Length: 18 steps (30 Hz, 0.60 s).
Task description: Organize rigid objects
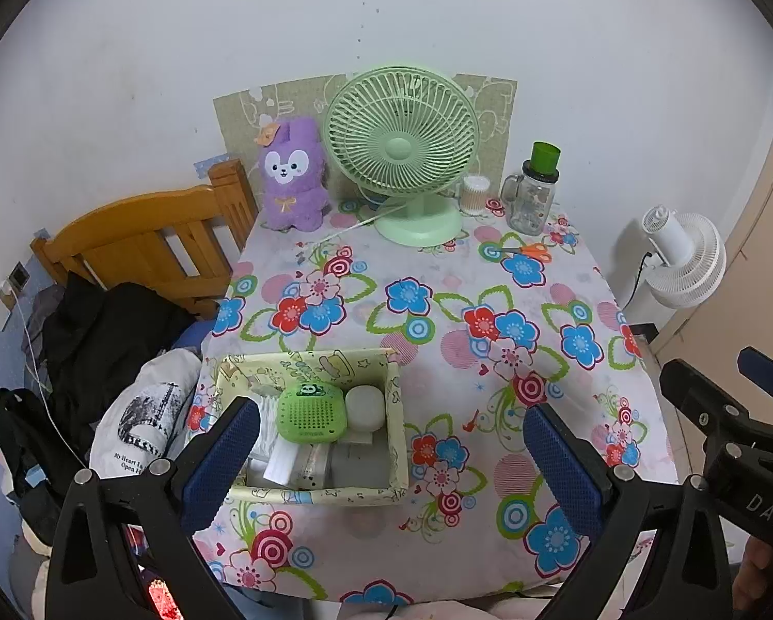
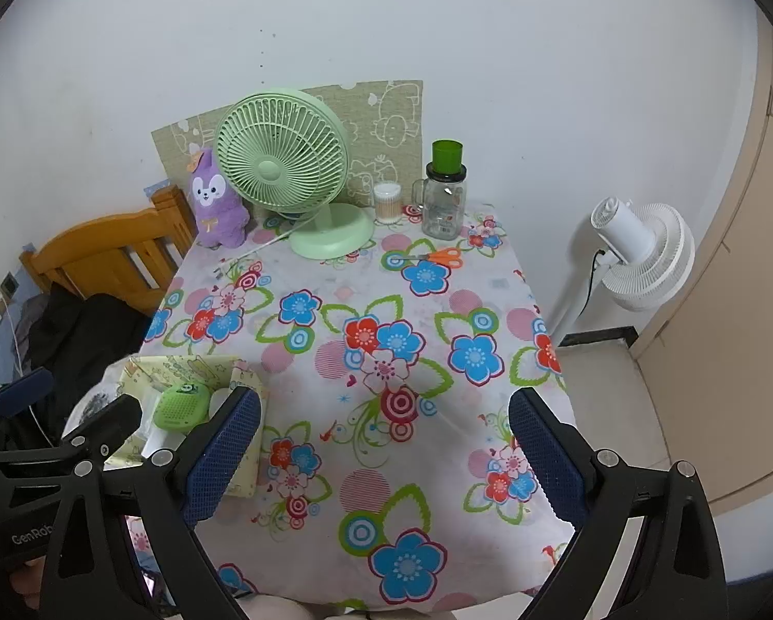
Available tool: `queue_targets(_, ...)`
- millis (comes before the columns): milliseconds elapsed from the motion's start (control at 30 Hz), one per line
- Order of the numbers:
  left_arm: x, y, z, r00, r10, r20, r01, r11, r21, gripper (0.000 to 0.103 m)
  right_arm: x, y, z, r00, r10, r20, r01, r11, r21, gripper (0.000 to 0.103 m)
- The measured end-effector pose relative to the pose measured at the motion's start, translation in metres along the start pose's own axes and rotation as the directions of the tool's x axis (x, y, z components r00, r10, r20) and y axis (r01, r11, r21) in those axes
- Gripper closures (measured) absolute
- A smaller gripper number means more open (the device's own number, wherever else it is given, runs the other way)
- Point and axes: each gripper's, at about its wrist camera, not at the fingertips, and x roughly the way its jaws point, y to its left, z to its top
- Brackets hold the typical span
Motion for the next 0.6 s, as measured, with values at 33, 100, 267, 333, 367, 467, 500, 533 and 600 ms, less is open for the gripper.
queue_targets(33,-0.0001,-0.0002,-0.0001,1.000,0.000,0.003,0.000,1.000,0.003,0.000,0.0000,-0.0001,0.0001,1.000,0.000,0.001,0.000,1.000,0.001,0.005)
queue_targets(100,0.0000,-0.0011,-0.0002,1.000,0.001,0.006,-0.001,1.000,0.009,0.000,0.0009,0.0002,0.0004,1.000,0.000,0.000,0.000,1.000,0.005,0.005)
queue_targets(267,0.0004,-0.0025,0.0003,1.000,-0.003,0.009,0.003,1.000,0.022,0.000,0.0022,-0.0007,-0.0025,1.000,-0.013,0.004,0.012,1.000,0.019,0.005)
queue_targets(333,0.0006,-0.0028,0.0002,1.000,-0.005,0.012,0.005,1.000,0.027,0.000,0.0022,-0.0010,-0.0038,1.000,-0.015,0.006,0.015,1.000,0.024,0.005)
queue_targets(367,0.0009,-0.0024,0.0001,1.000,-0.007,0.013,0.006,1.000,0.027,0.000,0.0024,-0.0002,-0.0041,1.000,-0.018,0.008,0.018,1.000,0.024,0.005)
queue_targets(467,0.0012,-0.0023,0.0007,1.000,-0.006,0.012,0.006,1.000,0.026,0.000,0.0023,-0.0004,-0.0048,1.000,-0.019,0.009,0.019,1.000,0.024,0.005)
queue_targets(500,0.0013,-0.0023,0.0007,1.000,-0.005,0.011,0.005,1.000,0.027,0.000,0.0024,-0.0009,-0.0045,1.000,-0.016,0.007,0.016,1.000,0.025,0.005)
queue_targets(533,0.0013,-0.0023,0.0008,1.000,-0.005,0.011,0.004,1.000,0.027,0.000,0.0023,-0.0008,-0.0047,1.000,-0.015,0.006,0.015,1.000,0.025,0.005)
queue_targets(600,0.0015,-0.0018,0.0003,1.000,-0.004,0.011,0.003,1.000,0.027,0.000,0.0027,-0.0008,-0.0047,1.000,-0.013,0.004,0.013,1.000,0.027,0.005)
